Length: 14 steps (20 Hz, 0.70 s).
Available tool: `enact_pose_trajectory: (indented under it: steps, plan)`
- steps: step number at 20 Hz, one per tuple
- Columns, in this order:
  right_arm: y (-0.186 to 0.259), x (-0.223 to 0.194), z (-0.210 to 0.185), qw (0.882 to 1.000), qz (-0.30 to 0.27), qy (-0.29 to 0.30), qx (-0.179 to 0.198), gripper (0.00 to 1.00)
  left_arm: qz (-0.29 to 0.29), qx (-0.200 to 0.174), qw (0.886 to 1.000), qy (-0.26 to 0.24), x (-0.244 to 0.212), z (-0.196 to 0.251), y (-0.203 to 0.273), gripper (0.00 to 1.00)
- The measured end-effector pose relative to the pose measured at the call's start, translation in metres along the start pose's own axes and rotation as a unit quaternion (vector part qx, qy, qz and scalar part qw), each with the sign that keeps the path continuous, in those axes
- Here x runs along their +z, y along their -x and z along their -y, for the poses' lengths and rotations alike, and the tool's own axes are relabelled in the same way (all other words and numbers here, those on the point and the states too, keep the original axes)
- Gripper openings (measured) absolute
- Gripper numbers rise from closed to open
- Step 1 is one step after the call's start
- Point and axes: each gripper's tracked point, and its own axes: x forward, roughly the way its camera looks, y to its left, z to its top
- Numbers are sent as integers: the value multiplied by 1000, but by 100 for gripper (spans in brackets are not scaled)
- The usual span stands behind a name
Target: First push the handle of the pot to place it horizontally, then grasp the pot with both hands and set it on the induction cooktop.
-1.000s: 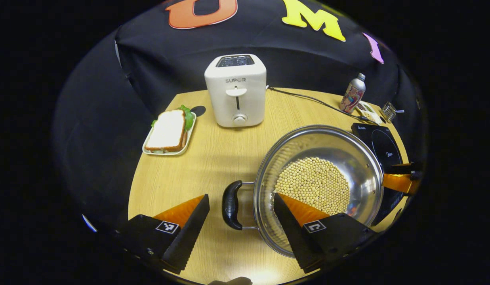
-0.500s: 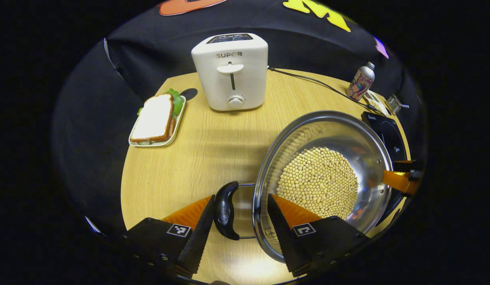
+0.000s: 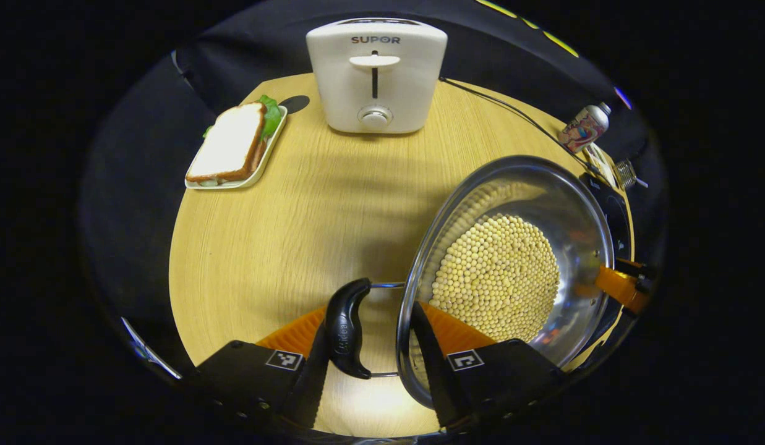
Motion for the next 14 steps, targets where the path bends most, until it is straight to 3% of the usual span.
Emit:
enact_pose_trajectory:
  steps: [1, 2, 4, 14]
  plan:
    - [3, -1, 1, 1000, -3, -1, 7, 56, 10, 4, 1000, -5, 2, 1, 2, 76]
    - [4, -3, 4, 1000, -5, -10, 12, 58, 22, 8, 1000, -15, 3, 2, 6, 65]
    - [7, -5, 7, 999, 3, -30, 25, 53, 40, 8, 999, -24, 8, 3, 11, 62]
    - [81, 8, 36, 996, 77, -28, 27, 56, 88, -6, 995, -54, 10, 3, 14, 62]
